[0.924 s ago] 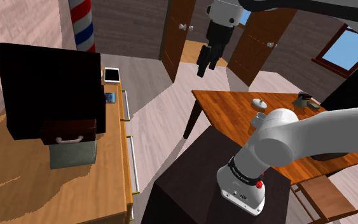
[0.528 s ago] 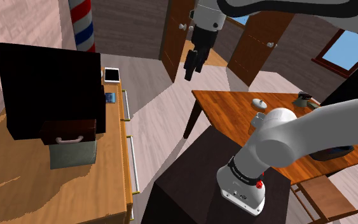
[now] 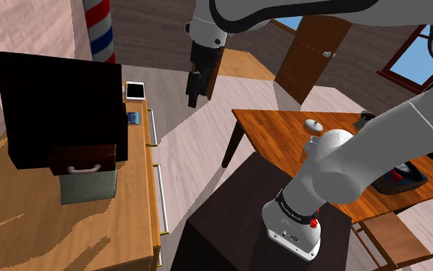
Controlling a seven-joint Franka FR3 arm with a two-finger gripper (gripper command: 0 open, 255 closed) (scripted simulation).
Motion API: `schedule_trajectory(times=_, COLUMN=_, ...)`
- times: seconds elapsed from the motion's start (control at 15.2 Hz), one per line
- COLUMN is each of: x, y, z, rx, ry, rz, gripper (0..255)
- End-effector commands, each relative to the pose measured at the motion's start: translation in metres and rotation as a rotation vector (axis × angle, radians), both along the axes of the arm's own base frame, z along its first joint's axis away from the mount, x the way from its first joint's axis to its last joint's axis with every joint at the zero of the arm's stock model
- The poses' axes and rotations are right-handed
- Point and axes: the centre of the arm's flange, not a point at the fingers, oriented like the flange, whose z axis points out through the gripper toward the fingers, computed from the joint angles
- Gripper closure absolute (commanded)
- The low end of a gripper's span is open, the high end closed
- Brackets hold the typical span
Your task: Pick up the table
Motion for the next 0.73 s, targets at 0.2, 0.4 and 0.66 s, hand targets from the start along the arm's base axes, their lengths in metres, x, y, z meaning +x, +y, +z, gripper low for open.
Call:
schedule_trajectory(times=0.2, x=0.031, y=0.046, z=-0.029, rx=0.034, ry=0.015, rz=0.132, gripper=0)
schedule_trajectory(times=0.4, x=0.048, y=0.077, z=-0.045, rx=0.053, ry=0.024, rz=0.210, gripper=0)
schedule_trajectory(times=0.66, x=0.066, y=0.121, z=-0.066, rx=0.080, ry=0.036, rz=0.315, gripper=0)
